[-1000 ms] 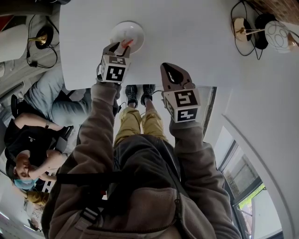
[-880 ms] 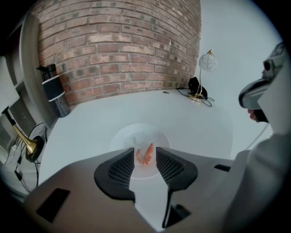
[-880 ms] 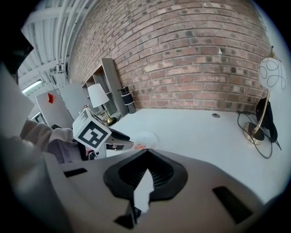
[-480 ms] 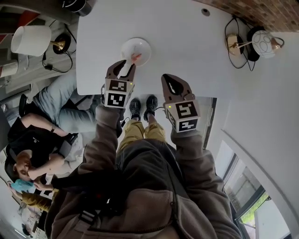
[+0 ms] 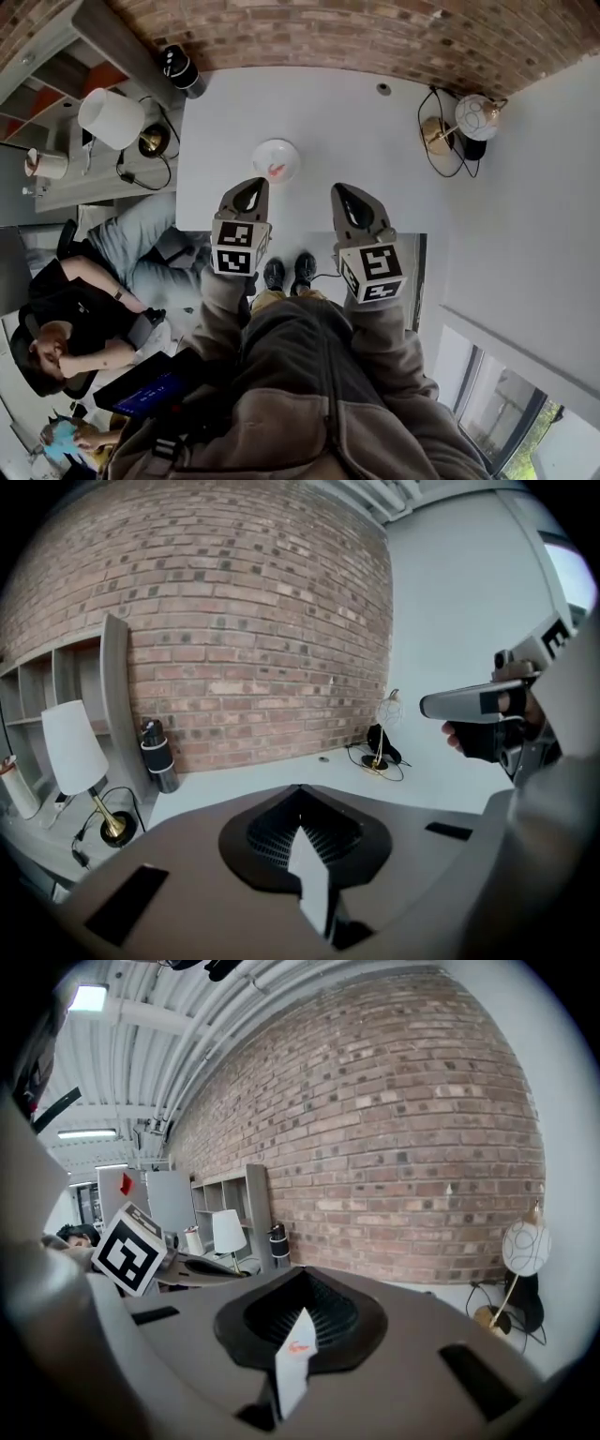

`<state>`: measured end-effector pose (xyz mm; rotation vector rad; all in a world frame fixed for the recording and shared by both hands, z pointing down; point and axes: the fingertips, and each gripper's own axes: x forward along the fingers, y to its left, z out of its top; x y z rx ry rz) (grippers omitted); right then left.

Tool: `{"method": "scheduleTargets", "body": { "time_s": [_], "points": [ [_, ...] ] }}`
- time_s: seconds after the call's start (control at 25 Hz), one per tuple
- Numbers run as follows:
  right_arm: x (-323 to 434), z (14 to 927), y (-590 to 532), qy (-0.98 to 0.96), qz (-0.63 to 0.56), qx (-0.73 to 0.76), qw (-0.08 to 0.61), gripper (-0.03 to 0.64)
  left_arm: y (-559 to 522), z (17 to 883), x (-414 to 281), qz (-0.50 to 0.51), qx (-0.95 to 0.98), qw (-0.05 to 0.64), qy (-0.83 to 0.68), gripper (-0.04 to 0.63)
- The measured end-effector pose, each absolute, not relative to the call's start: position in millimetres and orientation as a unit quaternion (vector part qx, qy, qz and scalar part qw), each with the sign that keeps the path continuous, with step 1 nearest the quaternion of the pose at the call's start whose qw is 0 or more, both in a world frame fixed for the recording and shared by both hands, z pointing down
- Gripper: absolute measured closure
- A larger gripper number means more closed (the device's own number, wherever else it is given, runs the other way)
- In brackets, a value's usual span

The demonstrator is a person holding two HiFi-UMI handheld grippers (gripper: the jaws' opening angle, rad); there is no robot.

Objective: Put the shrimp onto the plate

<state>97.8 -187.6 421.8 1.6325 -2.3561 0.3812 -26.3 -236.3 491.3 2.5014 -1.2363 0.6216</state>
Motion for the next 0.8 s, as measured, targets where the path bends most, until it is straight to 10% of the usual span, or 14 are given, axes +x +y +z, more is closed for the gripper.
{"method": "scheduleTargets", "body": {
  "time_s": [0.8],
  "points": [
    [89.0, 299.9, -200.3, -0.811, 0.016, 0.583, 0.038, 0.617, -250.8, 324.5, -49.0, 0.071, 0.882, 0.038, -0.465, 0.591]
  ]
}}
